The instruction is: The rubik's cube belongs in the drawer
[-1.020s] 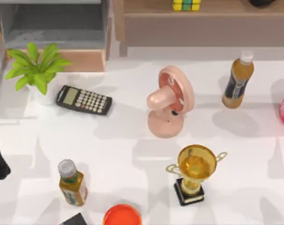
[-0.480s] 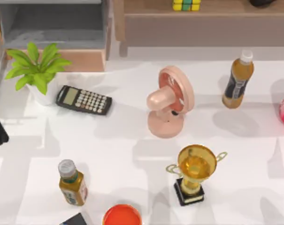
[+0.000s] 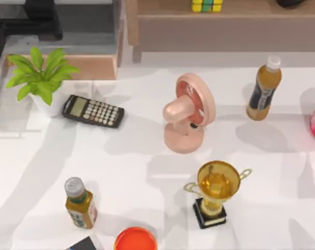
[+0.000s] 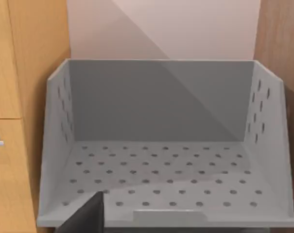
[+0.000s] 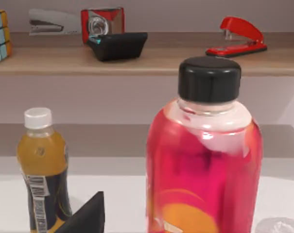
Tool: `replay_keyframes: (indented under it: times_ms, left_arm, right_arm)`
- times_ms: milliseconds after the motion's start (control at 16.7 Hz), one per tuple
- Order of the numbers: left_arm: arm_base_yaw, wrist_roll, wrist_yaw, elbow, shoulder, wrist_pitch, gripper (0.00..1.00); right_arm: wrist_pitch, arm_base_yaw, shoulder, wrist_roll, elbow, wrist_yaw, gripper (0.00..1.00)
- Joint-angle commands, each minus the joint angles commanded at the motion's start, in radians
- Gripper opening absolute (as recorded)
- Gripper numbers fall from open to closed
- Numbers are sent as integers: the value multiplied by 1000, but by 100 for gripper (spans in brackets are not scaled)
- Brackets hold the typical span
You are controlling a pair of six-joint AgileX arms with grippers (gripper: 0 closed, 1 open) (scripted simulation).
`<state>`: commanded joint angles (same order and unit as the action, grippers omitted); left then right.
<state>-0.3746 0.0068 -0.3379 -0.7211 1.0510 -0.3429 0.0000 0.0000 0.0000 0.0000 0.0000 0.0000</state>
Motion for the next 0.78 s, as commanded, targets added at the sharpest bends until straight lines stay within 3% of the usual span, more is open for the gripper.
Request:
replay_keyframes:
  times_ms: [480, 780]
  left_arm:
    - [-265, 5, -252, -537, 789, -255, 100]
    - [-386, 7, -372, -792, 1165, -376, 100]
  right_arm:
    - [0, 0, 0, 0, 0, 0, 100]
    - [0, 0, 0, 0, 0, 0, 100]
